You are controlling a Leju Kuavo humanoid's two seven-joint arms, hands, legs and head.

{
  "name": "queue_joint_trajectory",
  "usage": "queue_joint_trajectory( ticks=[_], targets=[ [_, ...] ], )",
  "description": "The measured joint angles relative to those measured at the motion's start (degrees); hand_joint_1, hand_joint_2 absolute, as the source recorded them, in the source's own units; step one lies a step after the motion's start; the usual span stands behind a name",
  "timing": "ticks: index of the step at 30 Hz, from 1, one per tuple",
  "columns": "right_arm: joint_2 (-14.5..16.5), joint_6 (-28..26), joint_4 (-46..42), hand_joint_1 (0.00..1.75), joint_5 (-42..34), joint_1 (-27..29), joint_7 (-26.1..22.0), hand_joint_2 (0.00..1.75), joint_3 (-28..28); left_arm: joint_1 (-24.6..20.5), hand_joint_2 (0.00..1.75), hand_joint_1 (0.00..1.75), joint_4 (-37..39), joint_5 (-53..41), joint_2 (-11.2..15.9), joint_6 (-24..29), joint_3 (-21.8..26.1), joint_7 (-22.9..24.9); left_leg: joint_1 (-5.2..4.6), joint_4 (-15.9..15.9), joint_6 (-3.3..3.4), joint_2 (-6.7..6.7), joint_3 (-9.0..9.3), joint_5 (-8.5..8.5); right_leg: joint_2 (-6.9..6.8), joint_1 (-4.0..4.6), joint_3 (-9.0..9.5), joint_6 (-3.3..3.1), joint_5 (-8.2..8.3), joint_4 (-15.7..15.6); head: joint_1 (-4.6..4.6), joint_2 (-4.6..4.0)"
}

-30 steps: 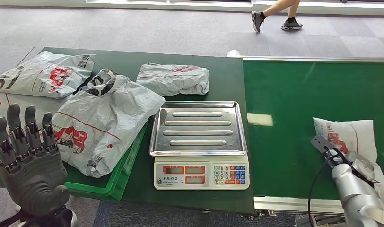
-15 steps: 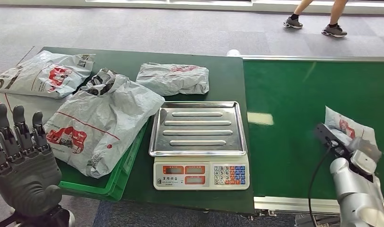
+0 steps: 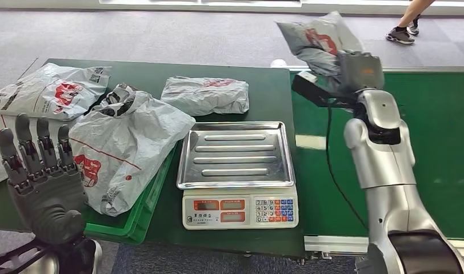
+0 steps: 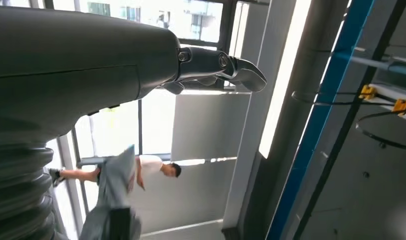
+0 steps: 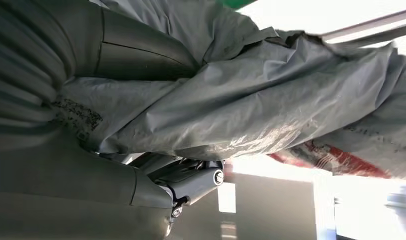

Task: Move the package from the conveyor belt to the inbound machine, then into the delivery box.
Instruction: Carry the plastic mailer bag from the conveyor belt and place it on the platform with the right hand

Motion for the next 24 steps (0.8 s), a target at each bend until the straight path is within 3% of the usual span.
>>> queue_joint_trajectory(
  ticks=[4,7,12,17,20,21,24],
  targets=[
    [8.3,0.5,6.9,1.75,-8.7,-2.1,-9.7,1.75,14.8,-2.3,1.75,0.00,3.5,0.4,0.2,0.8,-3.6,0.1,0.20,0.0,-0.17,-0.05,0.08,0.04,-0.07,0.25,0.03,-0.20,-0.04,0.0,-0.02,0.00],
    [12.9,0.4,11.1,1.75,-14.0,-1.1,-12.3,1.75,24.7,-3.3,1.75,0.00,5.0,0.8,0.3,1.6,-5.1,0.0,0.32,0.0,-0.23,-0.47,0.00,0.07,-0.51,0.34,0.06,-0.34,-0.18,0.0,-0.03,0.00],
    [16.1,1.2,14.1,1.75,-19.3,0.5,-14.4,1.75,35.1,-3.7,1.75,0.00,6.2,1.5,0.4,2.5,-5.5,0.0,0.42,0.0,-0.35,-0.62,-0.08,-0.03,-0.61,0.28,0.09,-0.41,-0.27,0.0,-0.01,0.00],
    [17.7,1.3,15.2,1.75,-21.2,1.0,-13.9,1.75,40.1,-3.8,1.75,0.00,6.7,1.6,0.4,2.7,-5.5,-0.1,0.38,0.0,-0.37,-0.57,-0.06,-0.07,-0.50,0.27,0.08,-0.37,-0.24,0.0,-0.02,0.00],
    [18.1,1.5,15.6,0.46,-21.7,1.0,-13.7,1.75,41.3,-3.8,1.75,0.00,6.9,1.6,0.4,3.1,-5.5,-0.1,0.34,0.0,-0.37,-0.57,-0.04,-0.06,-0.48,0.30,0.08,-0.38,-0.23,0.0,-0.02,0.00],
    [18.2,1.5,15.7,0.02,-21.8,0.9,-13.7,1.31,41.6,-3.8,1.75,0.00,6.9,1.6,0.4,3.2,-5.5,-0.1,0.33,0.0,-0.38,-0.57,-0.04,-0.06,-0.48,0.31,0.08,-0.38,-0.23,0.0,-0.02,0.00],
    [18.4,0.7,15.9,0.00,-22.9,0.5,-12.8,0.00,42.3,-3.8,1.75,0.00,7.0,1.5,0.4,3.5,-5.5,-0.1,0.33,0.0,-0.41,-0.57,-0.03,-0.04,-0.48,0.35,0.08,-0.40,-0.23,0.0,-0.02,0.00]
  ],
)
